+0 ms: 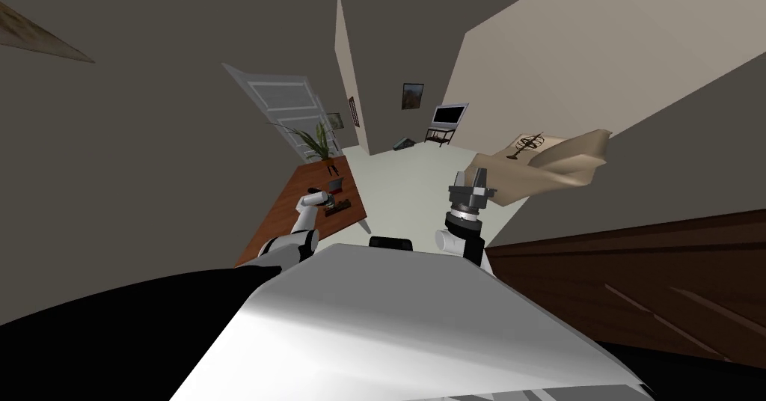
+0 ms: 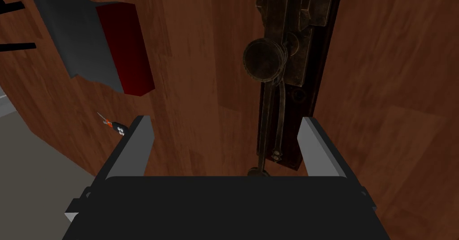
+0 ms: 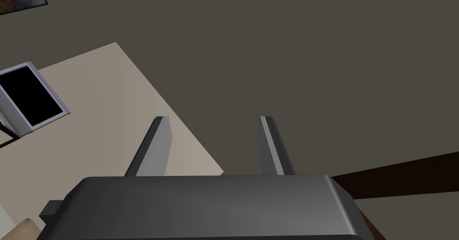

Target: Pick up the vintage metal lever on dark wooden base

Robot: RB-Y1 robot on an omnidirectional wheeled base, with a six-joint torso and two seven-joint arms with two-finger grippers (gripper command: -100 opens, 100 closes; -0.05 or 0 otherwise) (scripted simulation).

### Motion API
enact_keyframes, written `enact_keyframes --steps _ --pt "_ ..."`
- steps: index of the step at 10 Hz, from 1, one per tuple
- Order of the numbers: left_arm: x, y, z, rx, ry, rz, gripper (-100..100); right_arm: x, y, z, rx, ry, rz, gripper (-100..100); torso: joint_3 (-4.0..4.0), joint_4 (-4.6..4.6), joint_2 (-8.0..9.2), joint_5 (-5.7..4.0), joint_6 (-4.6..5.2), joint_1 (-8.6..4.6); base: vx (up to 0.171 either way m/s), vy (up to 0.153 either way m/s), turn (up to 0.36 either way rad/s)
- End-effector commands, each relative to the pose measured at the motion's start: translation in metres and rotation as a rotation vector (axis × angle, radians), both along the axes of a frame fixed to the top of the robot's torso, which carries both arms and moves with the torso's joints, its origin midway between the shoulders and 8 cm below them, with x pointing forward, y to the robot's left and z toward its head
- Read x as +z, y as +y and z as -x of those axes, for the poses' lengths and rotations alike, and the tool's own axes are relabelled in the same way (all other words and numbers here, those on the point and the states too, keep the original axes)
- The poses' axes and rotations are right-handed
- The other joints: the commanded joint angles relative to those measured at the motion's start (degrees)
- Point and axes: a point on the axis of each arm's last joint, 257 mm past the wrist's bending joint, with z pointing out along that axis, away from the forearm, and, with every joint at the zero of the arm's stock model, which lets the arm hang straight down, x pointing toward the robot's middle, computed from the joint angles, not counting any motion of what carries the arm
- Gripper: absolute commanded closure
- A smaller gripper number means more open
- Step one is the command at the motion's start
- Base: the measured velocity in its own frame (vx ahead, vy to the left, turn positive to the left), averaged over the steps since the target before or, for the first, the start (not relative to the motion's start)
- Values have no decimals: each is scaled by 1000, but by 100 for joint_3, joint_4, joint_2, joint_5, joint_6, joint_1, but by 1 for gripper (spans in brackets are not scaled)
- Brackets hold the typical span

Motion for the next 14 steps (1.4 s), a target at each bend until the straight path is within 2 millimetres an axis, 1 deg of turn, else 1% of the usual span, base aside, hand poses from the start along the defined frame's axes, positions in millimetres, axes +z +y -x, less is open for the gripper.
enact_keyframes --steps 1,3,6,10,11,12,13,14 --pt "-9 -1 8 19 44 41 -100 0 0 0 0 0 0 0 0 0 0 0 0 0 -1 12 -55" --pt "-15 -3 15 33 78 72 -100 0 0 0 0 0 0 0 -1 0 -2 1 2 5 4 25 -62" --pt "-30 -9 32 63 157 140 -100 0 0 0 0 0 0 0 -2 -1 -3 2 1 9 12 33 -64" --pt "-51 -21 54 80 236 196 -100 0 0 0 0 0 0 0 -11 -4 -20 5 -1 24 47 63 -31" --pt "-46 -19 52 79 224 189 -100 0 0 0 0 0 0 0 -12 -5 -20 5 -2 21 22 23 -2" --pt "-47 -19 53 79 227 190 0 0 0 0 0 0 0 0 -7 -3 -12 3 -1 9 4 5 0" --pt "-52 -25 51 99 226 192 -100 0 0 0 0 0 0 0 -3 -1 -5 1 -1 1 -19 50 -124" --pt "-54 -28 50 109 225 193 -100 0 0 0 0 0 0 0 1 0 3 2 3 12 -53 91 -144"
